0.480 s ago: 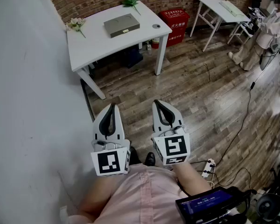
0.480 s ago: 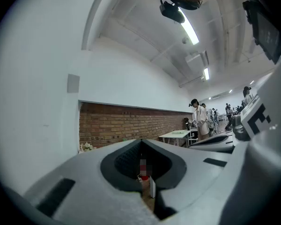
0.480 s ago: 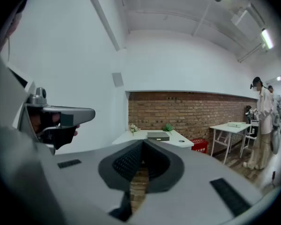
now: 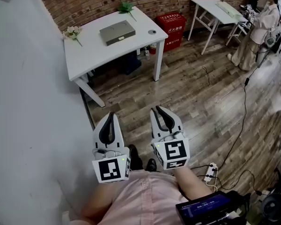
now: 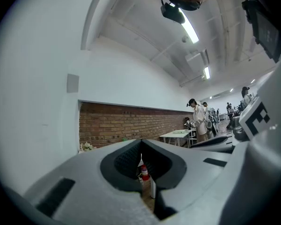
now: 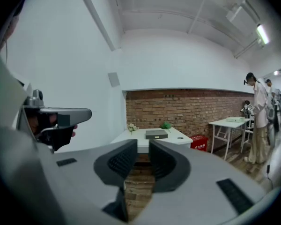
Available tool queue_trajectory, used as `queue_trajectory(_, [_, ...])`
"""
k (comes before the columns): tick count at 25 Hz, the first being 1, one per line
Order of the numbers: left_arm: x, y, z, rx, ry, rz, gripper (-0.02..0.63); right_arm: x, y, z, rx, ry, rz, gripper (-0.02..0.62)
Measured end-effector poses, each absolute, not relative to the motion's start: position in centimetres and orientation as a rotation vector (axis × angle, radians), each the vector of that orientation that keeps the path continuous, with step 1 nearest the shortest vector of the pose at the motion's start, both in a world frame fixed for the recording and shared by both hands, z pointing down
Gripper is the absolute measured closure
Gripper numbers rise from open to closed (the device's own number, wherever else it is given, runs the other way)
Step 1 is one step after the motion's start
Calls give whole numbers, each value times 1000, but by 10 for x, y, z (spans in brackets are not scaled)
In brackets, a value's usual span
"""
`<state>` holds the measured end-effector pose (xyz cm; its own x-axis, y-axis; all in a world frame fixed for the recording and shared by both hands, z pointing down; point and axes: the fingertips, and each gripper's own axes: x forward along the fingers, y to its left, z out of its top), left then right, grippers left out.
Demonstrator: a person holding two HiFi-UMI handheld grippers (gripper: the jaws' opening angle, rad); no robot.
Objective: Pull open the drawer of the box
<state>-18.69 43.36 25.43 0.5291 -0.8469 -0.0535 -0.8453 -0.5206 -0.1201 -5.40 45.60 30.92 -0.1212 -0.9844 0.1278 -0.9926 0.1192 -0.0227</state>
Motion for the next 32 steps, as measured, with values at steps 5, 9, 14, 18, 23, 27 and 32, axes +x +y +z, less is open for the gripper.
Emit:
queue_trajectory(5, [-191, 399, 260, -2627, 1496, -4, 464, -54, 425, 313, 2014, -2300, 151, 440])
queue_trajectory(9, [-193, 359, 269, -2635, 1502, 2, 460, -51, 382, 321, 2022, -2279, 153, 431])
queue_trajectory(14, [-196, 293, 272, -2619, 1494, 13, 460, -56, 316, 326, 2016, -2278, 145, 439])
queue_trajectory(18, [-197, 242, 273, -2633, 1506, 3, 462, -59, 268, 329, 1994, -2276, 174, 445])
queue_trajectory(23, [-194, 186, 270, -2664, 1473, 1, 463, -58, 212, 324, 2014, -2252, 180, 451])
queue_trajectory(27, [-188, 146, 265, -2677, 1430, 25, 466, -56, 173, 320, 2036, -2232, 165, 459])
queue_trajectory(32, [-183, 107, 260, -2686, 1393, 43, 476, -54, 136, 313, 2058, -2219, 145, 468])
